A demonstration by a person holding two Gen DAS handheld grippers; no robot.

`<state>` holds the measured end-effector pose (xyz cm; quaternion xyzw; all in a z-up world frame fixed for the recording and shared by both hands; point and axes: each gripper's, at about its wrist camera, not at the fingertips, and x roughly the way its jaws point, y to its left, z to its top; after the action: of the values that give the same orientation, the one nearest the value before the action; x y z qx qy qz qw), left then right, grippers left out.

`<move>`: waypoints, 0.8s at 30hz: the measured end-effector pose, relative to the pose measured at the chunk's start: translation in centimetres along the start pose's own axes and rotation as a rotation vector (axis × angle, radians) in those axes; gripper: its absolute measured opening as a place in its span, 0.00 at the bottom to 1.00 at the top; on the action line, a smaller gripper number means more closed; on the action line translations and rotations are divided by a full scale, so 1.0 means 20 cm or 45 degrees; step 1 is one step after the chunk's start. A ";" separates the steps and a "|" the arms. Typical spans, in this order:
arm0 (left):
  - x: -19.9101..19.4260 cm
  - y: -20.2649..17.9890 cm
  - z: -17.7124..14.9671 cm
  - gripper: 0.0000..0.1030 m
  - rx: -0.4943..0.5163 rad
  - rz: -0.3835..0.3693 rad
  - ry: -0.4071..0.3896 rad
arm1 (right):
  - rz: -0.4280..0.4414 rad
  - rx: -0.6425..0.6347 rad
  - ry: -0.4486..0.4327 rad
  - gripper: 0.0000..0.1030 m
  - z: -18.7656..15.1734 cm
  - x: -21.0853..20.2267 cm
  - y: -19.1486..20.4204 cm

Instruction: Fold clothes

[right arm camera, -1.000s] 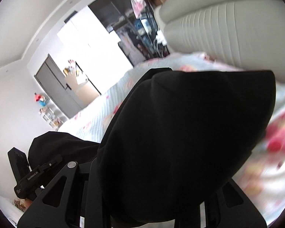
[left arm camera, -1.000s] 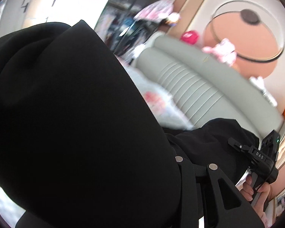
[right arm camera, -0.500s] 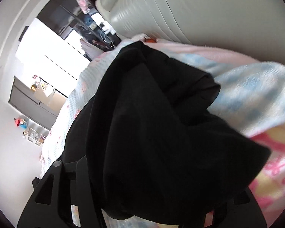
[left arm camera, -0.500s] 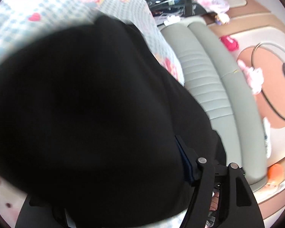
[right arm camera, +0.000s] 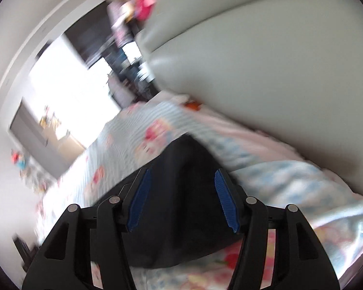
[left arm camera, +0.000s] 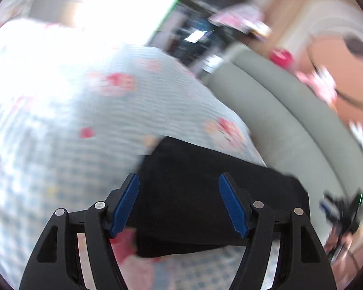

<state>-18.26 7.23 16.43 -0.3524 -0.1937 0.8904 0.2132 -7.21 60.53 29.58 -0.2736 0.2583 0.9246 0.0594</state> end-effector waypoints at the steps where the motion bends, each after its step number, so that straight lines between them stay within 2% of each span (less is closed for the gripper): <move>1: 0.09 -0.06 0.06 0.68 0.041 -0.013 0.011 | 0.018 -0.069 0.027 0.56 -0.01 0.03 0.07; 3: 0.24 -0.24 0.02 0.68 0.063 0.029 0.080 | 0.054 -0.169 0.096 0.56 -0.11 0.02 0.22; 4: 0.31 -0.34 -0.02 0.68 0.070 0.055 0.119 | 0.036 -0.202 0.133 0.56 -0.17 0.14 0.24; 6: 0.46 -0.53 -0.09 0.68 0.084 0.109 0.197 | -0.083 -0.209 0.207 0.55 -0.29 0.41 0.13; 7: 0.50 -0.53 -0.13 0.67 0.066 0.125 0.230 | -0.142 -0.185 0.257 0.52 -0.33 0.50 0.06; 8: 0.54 -0.48 -0.17 0.69 0.038 0.137 0.260 | -0.170 -0.153 0.299 0.40 -0.35 0.59 0.01; 9: 0.57 -0.44 -0.21 0.70 0.010 0.149 0.291 | -0.188 -0.144 0.340 0.37 -0.39 0.65 -0.04; 10: 0.61 -0.39 -0.24 0.71 -0.018 0.161 0.321 | -0.207 -0.146 0.383 0.36 -0.44 0.70 -0.09; 13: 0.59 -0.41 -0.24 0.70 -0.055 0.186 0.336 | -0.293 -0.196 0.381 0.38 -0.48 0.81 -0.08; 15: 0.53 -0.41 -0.22 0.70 -0.049 0.178 0.348 | -0.316 -0.217 0.372 0.46 -0.47 0.75 -0.03; 17: 0.42 -0.38 -0.17 0.70 -0.016 0.204 0.334 | -0.333 -0.234 0.363 0.70 -0.46 0.68 0.02; 22: 0.10 -0.39 -0.02 0.70 0.013 0.324 0.248 | -0.259 -0.282 0.272 0.75 -0.46 0.45 0.29; 24: -0.02 -0.40 0.05 0.71 0.052 0.376 0.220 | -0.211 -0.310 0.294 0.78 -0.47 0.49 0.46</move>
<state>-16.66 13.45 21.28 -0.4478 -0.1027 0.8822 0.1029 -13.21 47.46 21.66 -0.4036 0.1261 0.9034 0.0719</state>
